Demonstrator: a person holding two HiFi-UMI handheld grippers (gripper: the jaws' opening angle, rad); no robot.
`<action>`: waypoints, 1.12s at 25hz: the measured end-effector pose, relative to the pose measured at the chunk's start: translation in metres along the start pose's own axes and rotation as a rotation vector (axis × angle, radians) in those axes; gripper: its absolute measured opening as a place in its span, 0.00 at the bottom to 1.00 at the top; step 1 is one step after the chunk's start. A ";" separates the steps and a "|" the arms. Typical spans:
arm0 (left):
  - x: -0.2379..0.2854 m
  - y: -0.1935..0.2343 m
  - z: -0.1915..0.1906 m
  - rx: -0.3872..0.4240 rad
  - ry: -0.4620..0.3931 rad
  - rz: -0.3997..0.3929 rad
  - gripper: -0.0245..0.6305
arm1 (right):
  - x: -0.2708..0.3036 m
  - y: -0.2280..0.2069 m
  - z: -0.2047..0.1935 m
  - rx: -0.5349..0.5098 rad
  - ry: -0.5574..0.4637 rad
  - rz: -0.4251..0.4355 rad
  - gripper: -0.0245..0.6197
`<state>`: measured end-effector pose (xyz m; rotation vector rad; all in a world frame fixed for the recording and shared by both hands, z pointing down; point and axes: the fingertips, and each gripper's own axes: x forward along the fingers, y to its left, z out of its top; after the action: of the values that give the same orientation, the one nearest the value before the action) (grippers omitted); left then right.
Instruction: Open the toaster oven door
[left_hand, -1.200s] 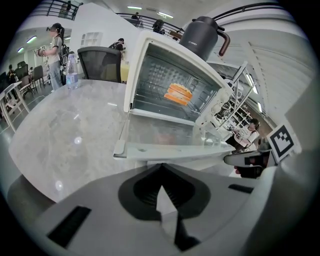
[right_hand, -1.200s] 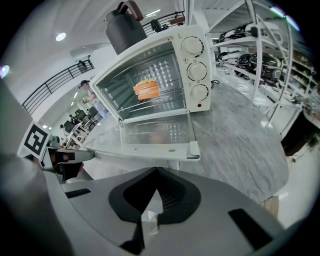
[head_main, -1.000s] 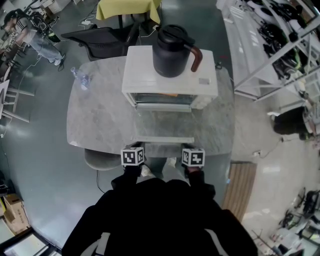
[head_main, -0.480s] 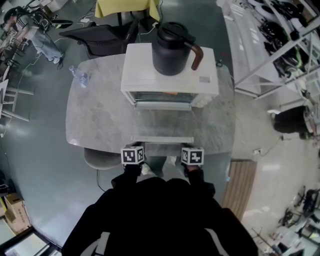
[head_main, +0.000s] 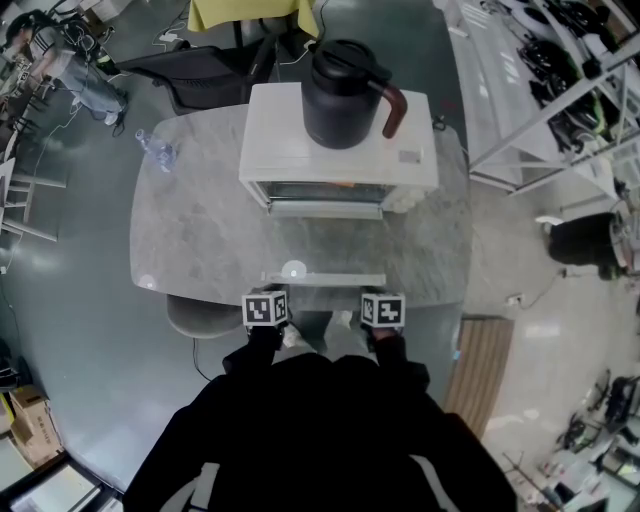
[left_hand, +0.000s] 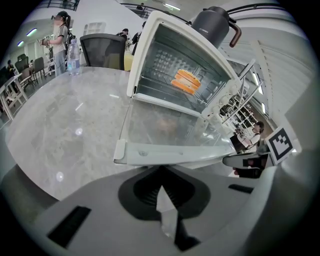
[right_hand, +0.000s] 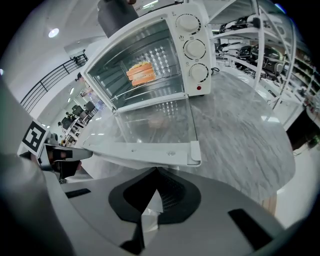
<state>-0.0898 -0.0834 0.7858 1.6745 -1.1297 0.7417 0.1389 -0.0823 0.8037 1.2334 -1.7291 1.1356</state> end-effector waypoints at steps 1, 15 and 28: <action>0.001 0.001 -0.001 0.000 0.003 0.001 0.04 | 0.001 -0.001 -0.001 -0.001 0.004 -0.001 0.04; 0.012 0.007 -0.007 0.010 0.031 0.015 0.04 | 0.014 -0.004 -0.006 -0.001 0.030 -0.002 0.04; 0.019 0.010 -0.012 0.014 0.054 0.021 0.04 | 0.024 -0.006 -0.012 0.002 0.053 -0.004 0.04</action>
<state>-0.0910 -0.0804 0.8097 1.6469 -1.1088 0.8050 0.1386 -0.0800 0.8307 1.1970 -1.6858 1.1582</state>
